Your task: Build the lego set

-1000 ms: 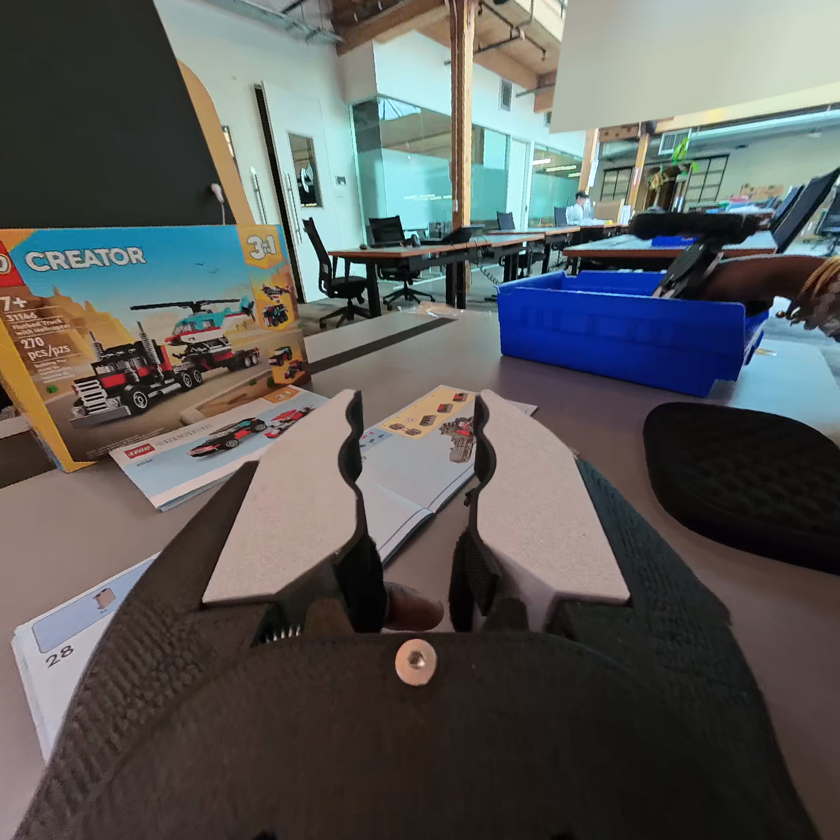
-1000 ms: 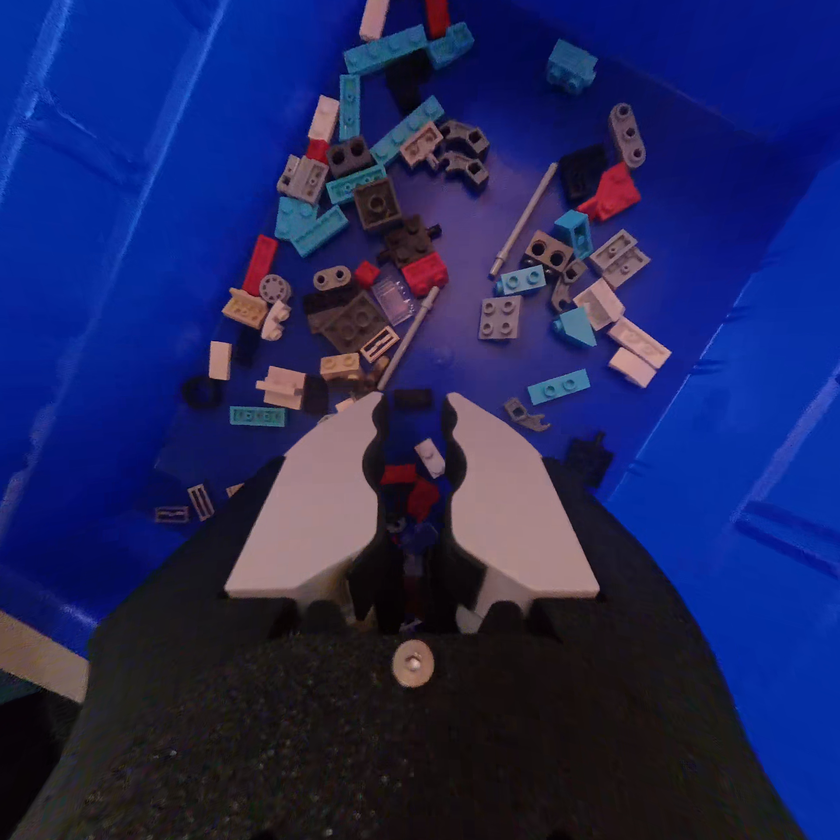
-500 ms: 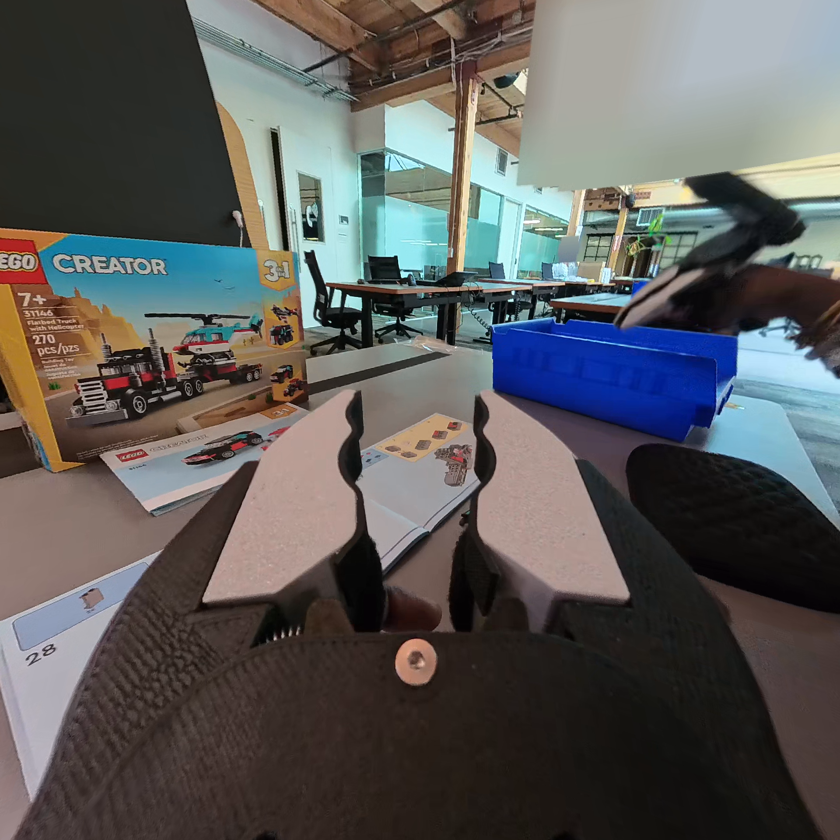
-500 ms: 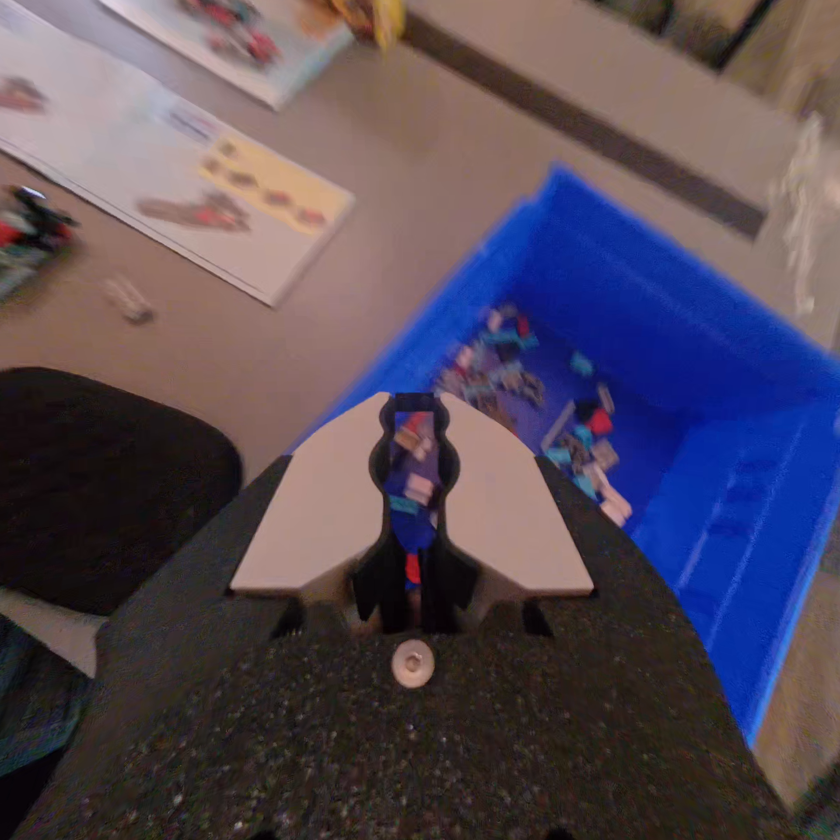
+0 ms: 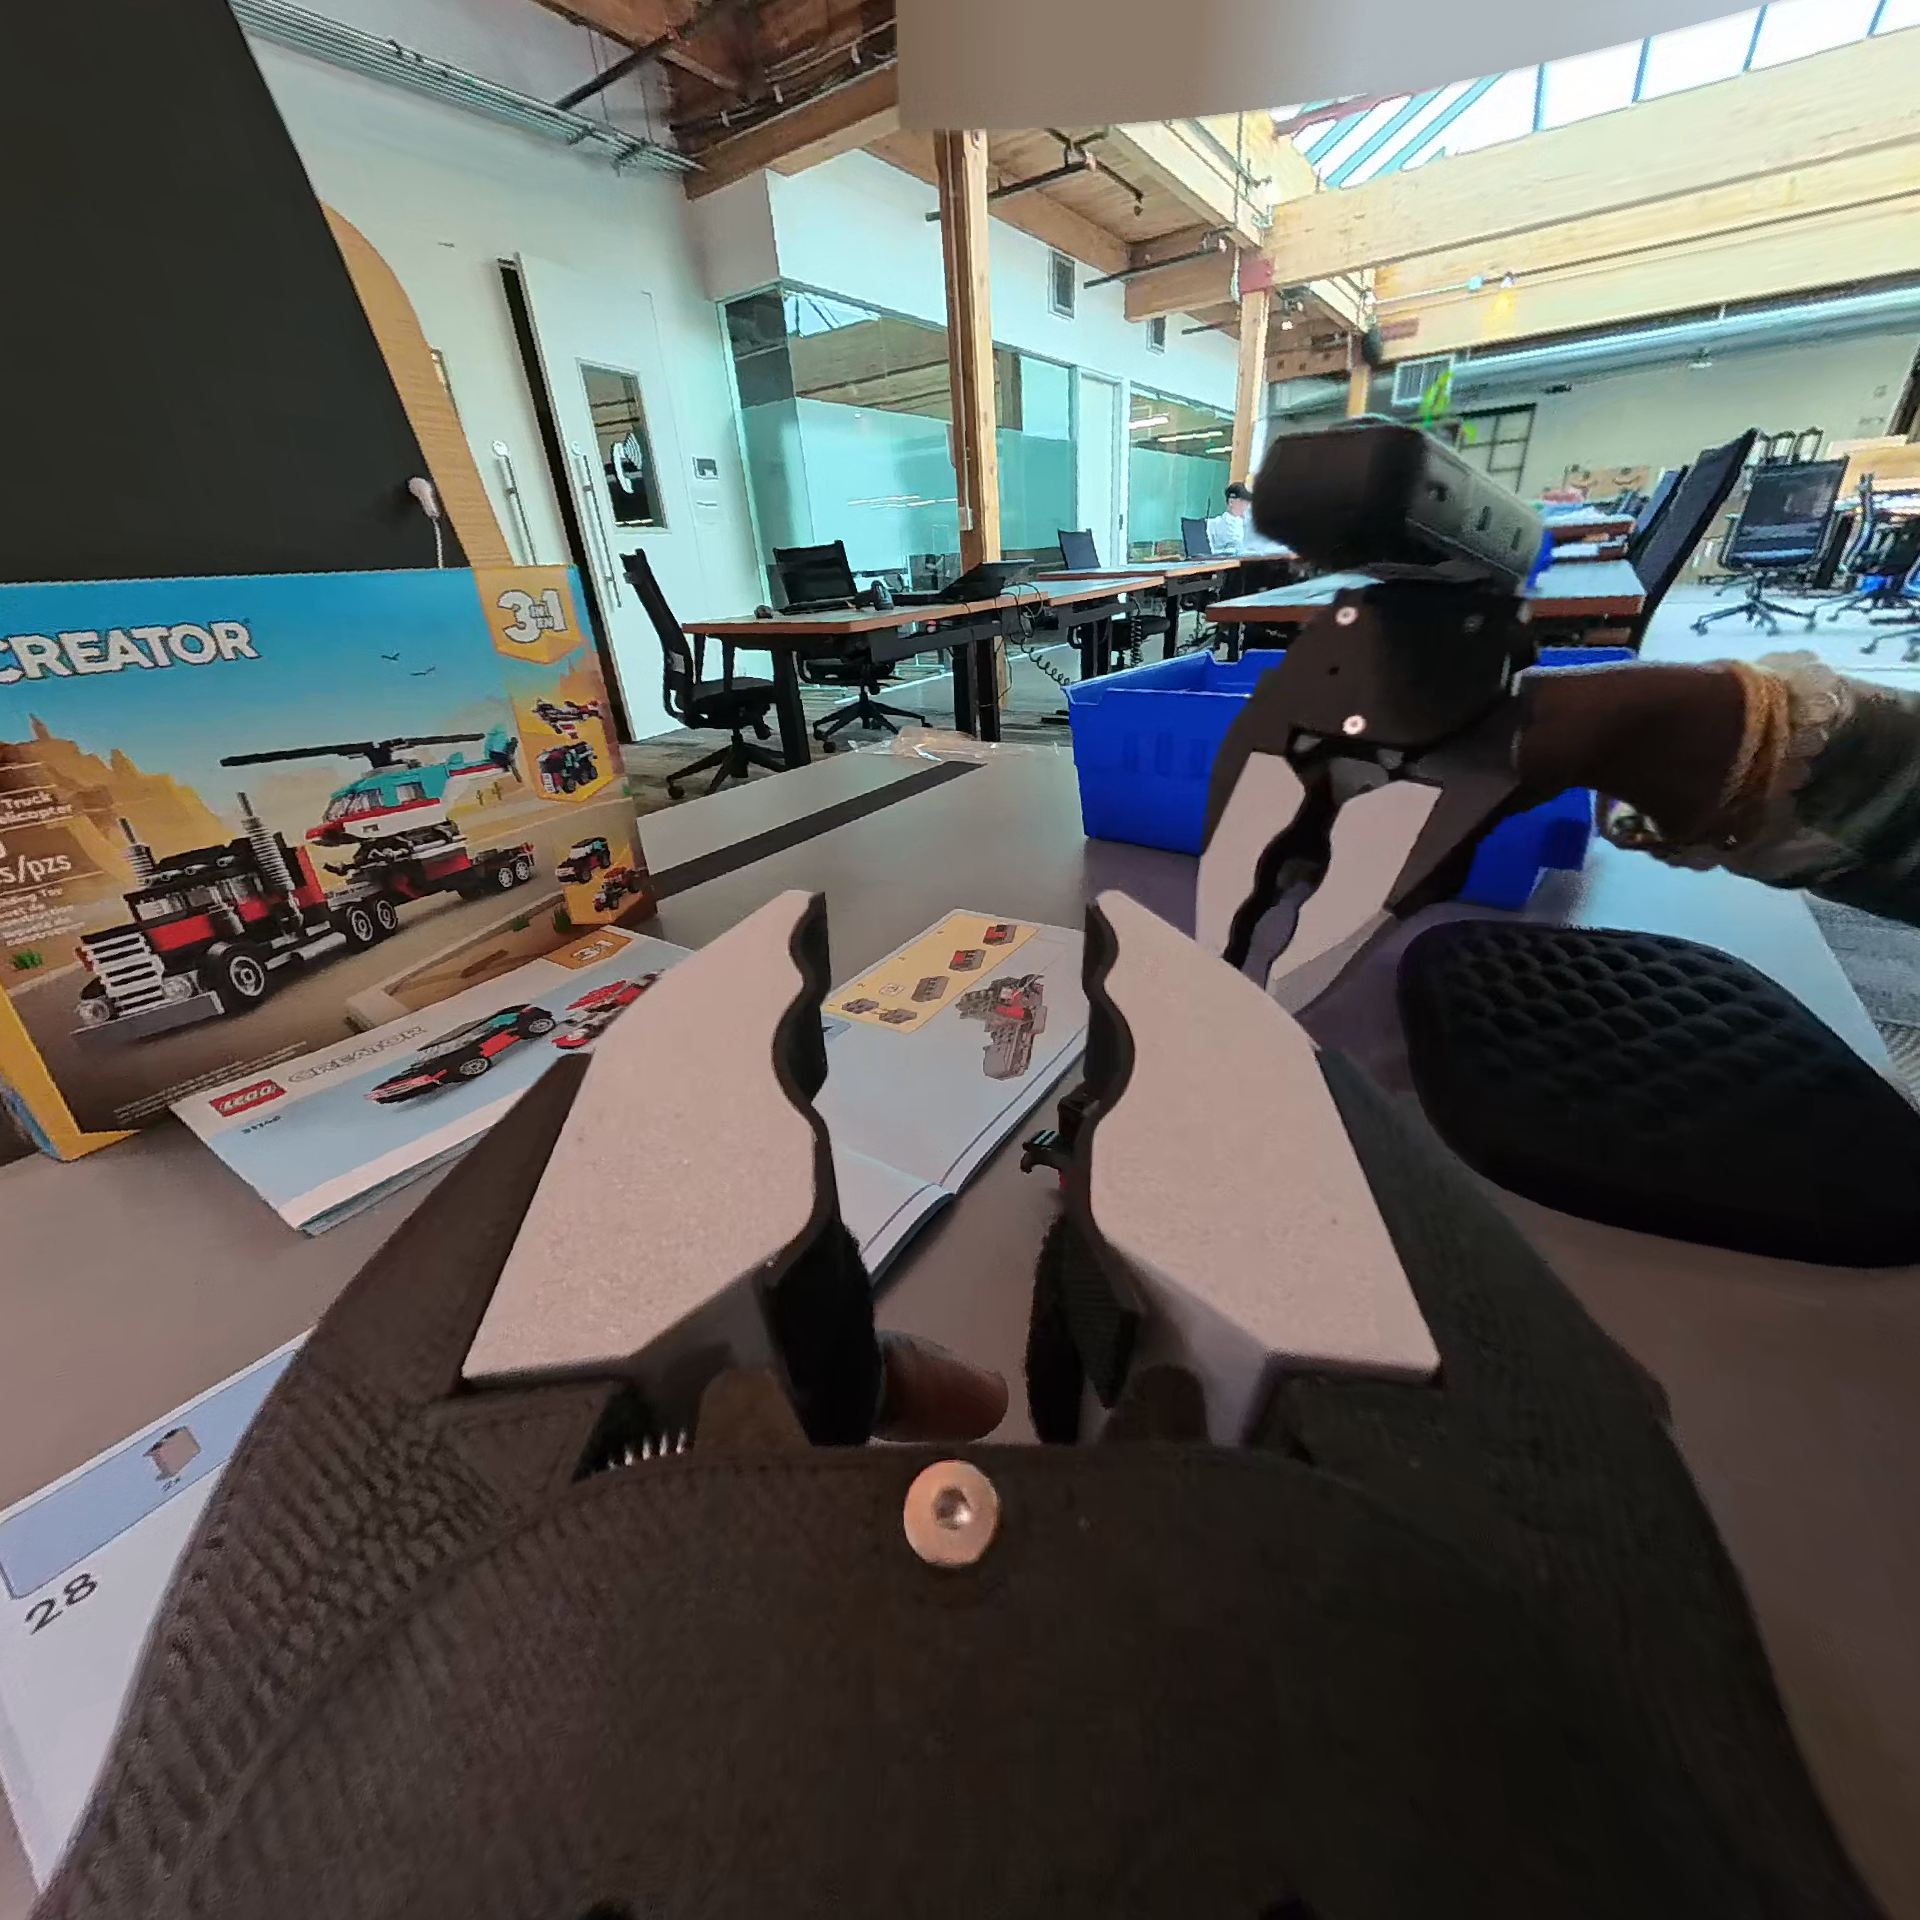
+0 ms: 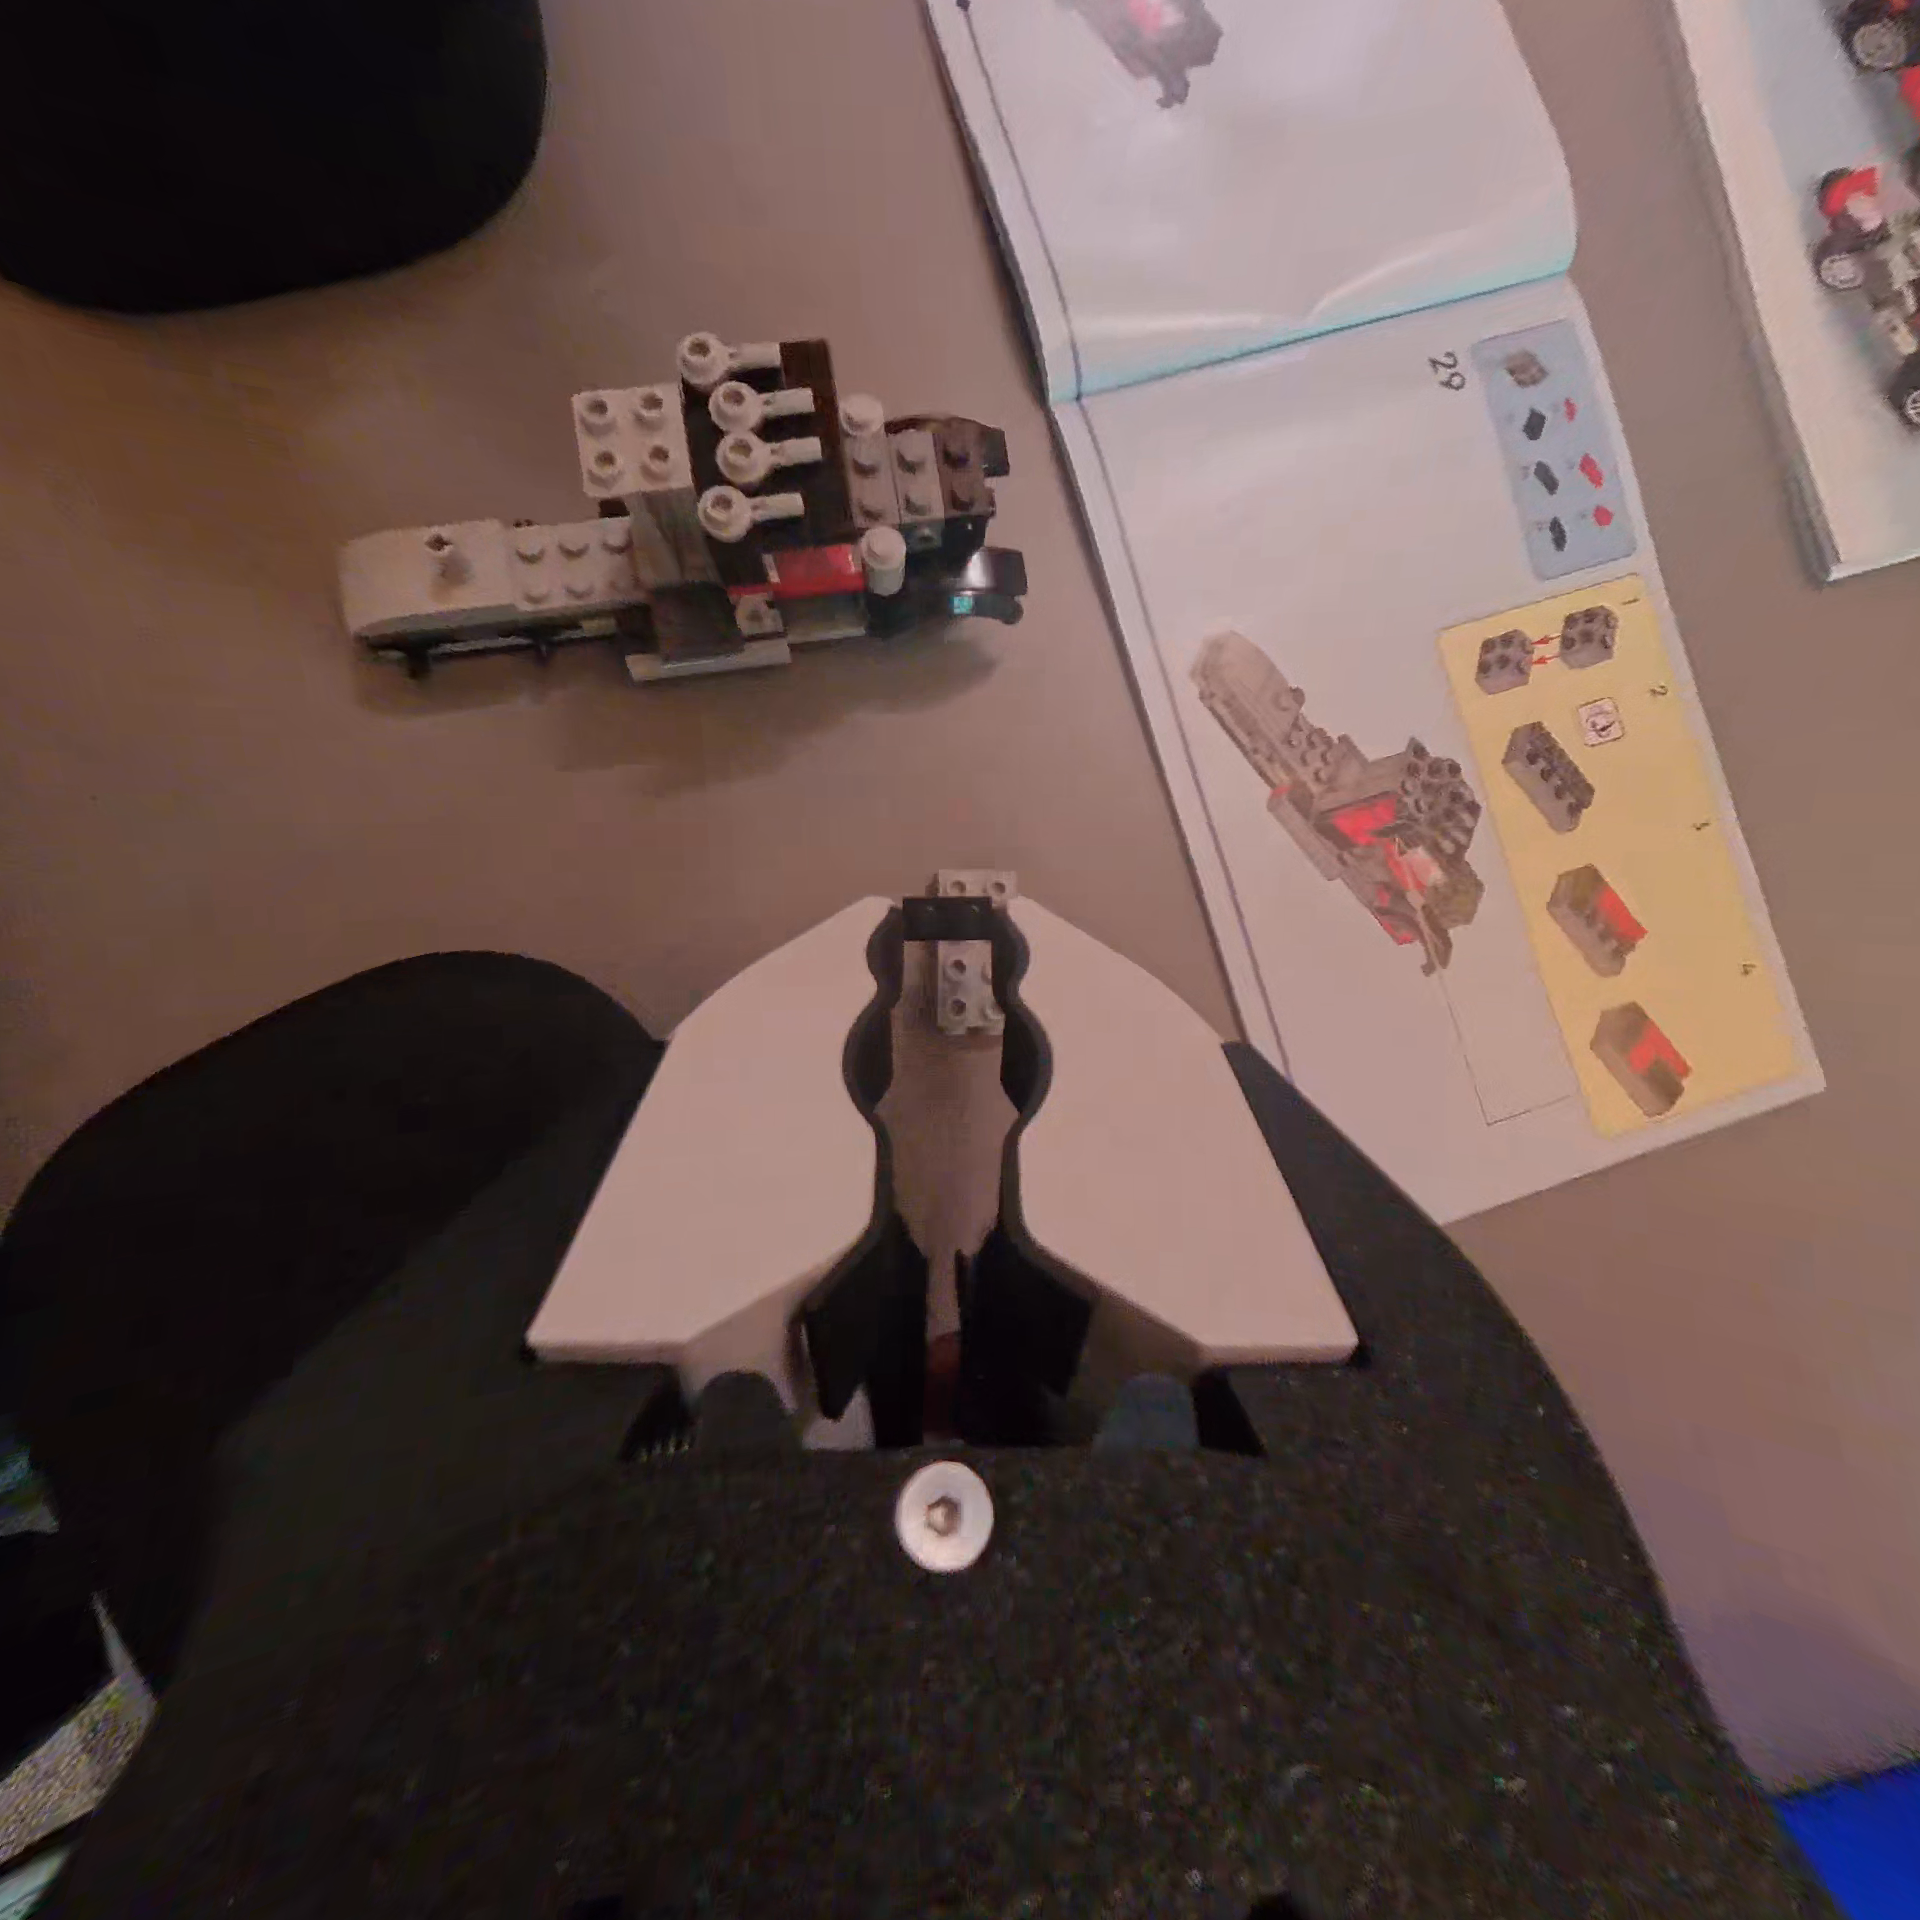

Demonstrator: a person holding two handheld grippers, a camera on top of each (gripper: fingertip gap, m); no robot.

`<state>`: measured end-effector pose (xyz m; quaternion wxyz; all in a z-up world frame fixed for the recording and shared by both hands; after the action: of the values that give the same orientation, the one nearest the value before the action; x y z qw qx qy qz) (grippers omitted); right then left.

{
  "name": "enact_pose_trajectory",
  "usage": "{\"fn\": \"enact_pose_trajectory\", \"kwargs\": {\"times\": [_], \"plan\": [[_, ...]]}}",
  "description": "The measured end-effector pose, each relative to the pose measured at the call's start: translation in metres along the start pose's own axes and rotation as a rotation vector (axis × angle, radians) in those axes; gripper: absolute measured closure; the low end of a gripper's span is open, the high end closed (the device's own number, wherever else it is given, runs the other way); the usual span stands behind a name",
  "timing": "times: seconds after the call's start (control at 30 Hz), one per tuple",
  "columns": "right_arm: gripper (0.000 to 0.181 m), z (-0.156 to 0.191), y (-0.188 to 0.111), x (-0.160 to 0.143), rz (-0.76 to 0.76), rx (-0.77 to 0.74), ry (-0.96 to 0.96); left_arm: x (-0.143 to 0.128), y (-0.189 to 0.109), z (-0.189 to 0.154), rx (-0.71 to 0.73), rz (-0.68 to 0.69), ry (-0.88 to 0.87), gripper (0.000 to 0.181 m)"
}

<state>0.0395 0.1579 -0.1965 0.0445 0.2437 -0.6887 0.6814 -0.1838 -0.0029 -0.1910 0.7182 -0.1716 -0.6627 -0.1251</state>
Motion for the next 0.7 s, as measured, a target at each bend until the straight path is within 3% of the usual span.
{"fn": "enact_pose_trajectory", "kwargs": {"times": [0.7], "plan": [[0.165,-0.007,0.0071,0.0012,0.07,0.038,0.062,0.0,0.0008,-0.0076,-0.019,0.005,0.083,0.135]]}}
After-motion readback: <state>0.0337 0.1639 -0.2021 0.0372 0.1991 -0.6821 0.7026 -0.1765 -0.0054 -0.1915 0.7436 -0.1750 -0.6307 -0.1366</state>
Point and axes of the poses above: each gripper's, where its closed fingertips meet, y out along the fingers, x out of its top, z = x × y across the jaws, the point moved 10 cm from there along -y, back along the fingers, and after that the axes turned 12 degrees about z, right-handed, at the moved point
